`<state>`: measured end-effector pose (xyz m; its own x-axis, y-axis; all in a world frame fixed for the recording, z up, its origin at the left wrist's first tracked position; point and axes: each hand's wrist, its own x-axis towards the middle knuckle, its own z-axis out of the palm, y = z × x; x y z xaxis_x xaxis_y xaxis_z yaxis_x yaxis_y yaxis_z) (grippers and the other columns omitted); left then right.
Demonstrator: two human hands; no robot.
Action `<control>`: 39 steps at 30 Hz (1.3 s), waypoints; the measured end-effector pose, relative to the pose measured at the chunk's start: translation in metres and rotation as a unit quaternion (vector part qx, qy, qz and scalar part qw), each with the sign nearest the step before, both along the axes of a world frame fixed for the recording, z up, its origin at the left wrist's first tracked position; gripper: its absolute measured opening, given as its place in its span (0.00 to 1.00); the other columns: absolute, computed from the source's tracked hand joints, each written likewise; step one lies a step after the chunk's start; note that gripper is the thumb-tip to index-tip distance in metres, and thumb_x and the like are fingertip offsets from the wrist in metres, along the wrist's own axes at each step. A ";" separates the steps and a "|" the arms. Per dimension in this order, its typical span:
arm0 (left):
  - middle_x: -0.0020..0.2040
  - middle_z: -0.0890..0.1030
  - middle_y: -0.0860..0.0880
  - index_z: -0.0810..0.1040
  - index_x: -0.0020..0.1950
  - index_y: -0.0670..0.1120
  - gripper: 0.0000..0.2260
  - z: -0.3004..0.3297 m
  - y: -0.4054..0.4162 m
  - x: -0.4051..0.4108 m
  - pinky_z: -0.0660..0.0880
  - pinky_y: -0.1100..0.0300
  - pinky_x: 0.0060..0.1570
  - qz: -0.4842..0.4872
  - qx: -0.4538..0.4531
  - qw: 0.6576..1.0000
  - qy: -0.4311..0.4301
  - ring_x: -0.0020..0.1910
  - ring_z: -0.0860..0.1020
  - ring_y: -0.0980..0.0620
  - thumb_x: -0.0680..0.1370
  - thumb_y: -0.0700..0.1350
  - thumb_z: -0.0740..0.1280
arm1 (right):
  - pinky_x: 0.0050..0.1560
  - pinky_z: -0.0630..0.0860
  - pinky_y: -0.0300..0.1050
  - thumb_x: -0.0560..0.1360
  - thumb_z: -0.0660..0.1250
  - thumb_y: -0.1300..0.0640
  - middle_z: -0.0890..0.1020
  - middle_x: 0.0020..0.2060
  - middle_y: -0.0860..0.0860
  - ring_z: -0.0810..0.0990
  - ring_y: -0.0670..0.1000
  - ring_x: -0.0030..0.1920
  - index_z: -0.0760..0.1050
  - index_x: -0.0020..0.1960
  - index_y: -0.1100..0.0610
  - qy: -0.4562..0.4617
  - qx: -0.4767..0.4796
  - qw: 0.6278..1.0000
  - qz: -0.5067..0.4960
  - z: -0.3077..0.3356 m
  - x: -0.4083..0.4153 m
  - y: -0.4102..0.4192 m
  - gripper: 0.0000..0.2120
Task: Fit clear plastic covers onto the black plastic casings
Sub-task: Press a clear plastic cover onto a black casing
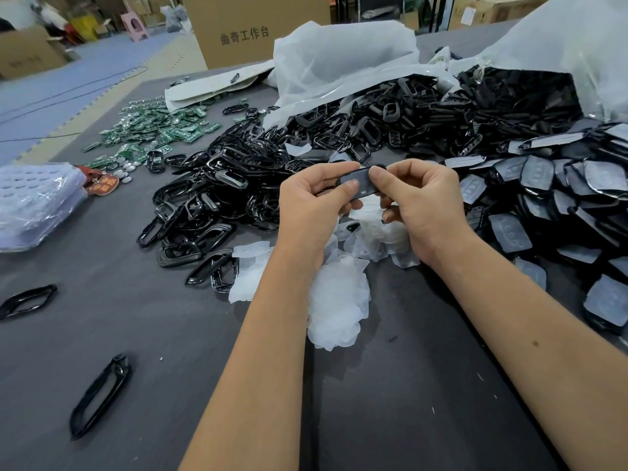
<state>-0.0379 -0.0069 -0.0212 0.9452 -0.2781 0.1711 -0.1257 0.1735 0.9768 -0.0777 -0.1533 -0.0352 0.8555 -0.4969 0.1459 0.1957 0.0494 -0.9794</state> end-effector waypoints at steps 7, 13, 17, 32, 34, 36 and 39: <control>0.41 0.86 0.47 0.86 0.51 0.44 0.11 -0.002 -0.001 0.002 0.83 0.57 0.46 0.001 0.015 1.000 0.007 0.39 0.83 0.54 0.77 0.29 0.70 | 0.26 0.81 0.53 0.79 0.73 0.55 0.82 0.30 0.52 0.80 0.51 0.24 0.81 0.41 0.58 0.007 -0.189 0.980 -0.068 0.001 -0.002 0.004 0.10; 0.39 0.84 0.44 0.86 0.51 0.44 0.12 0.001 0.002 0.001 0.80 0.63 0.41 -0.001 -0.004 1.000 0.027 0.33 0.79 0.54 0.78 0.29 0.69 | 0.34 0.81 0.55 0.80 0.72 0.53 0.84 0.33 0.53 0.81 0.54 0.29 0.80 0.45 0.59 -0.023 -0.289 0.955 -0.069 0.003 -0.005 0.002 0.10; 0.38 0.85 0.47 0.85 0.50 0.43 0.12 0.001 0.002 0.001 0.79 0.65 0.39 -0.008 -0.001 1.000 0.029 0.32 0.79 0.56 0.78 0.28 0.68 | 0.25 0.80 0.52 0.80 0.72 0.59 0.84 0.33 0.54 0.81 0.56 0.26 0.78 0.52 0.59 -0.041 -0.243 0.969 -0.016 0.002 -0.005 0.002 0.05; 0.34 0.79 0.45 0.84 0.52 0.37 0.10 0.002 0.004 0.006 0.75 0.67 0.33 0.027 -0.050 0.993 0.100 0.28 0.75 0.55 0.77 0.27 0.66 | 0.47 0.80 0.45 0.78 0.74 0.60 0.83 0.46 0.51 0.82 0.49 0.43 0.84 0.51 0.58 -0.120 -0.373 0.920 0.005 0.003 -0.007 0.003 0.03; 0.35 0.80 0.44 0.84 0.51 0.38 0.09 0.003 0.008 0.008 0.73 0.68 0.31 0.017 -0.084 0.986 0.141 0.29 0.76 0.55 0.77 0.28 0.66 | 0.49 0.79 0.39 0.76 0.77 0.59 0.81 0.51 0.53 0.82 0.50 0.46 0.86 0.54 0.57 -0.125 -0.387 0.913 0.017 0.004 -0.008 0.002 0.07; 0.39 0.81 0.42 0.84 0.51 0.37 0.07 0.005 0.010 0.010 0.74 0.69 0.32 -0.004 -0.109 0.980 0.164 0.30 0.77 0.55 0.78 0.29 0.67 | 0.47 0.76 0.34 0.75 0.79 0.59 0.80 0.53 0.54 0.81 0.49 0.46 0.87 0.53 0.56 -0.129 -0.405 0.905 -0.006 0.003 -0.008 0.002 0.08; 0.44 0.83 0.39 0.83 0.53 0.35 0.07 0.004 0.008 0.009 0.78 0.68 0.36 -0.021 -0.116 0.980 0.158 0.34 0.81 0.52 0.81 0.39 0.69 | 0.47 0.77 0.37 0.75 0.78 0.60 0.80 0.51 0.53 0.80 0.49 0.46 0.87 0.51 0.56 -0.126 -0.384 0.914 -0.046 0.002 -0.008 0.004 0.05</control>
<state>-0.0287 0.0009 -0.0171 0.9501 -0.3052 -0.0646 0.1879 0.3945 0.8995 -0.0855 -0.1491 -0.0331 0.7063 -0.2342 0.6681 0.3876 -0.6617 -0.6418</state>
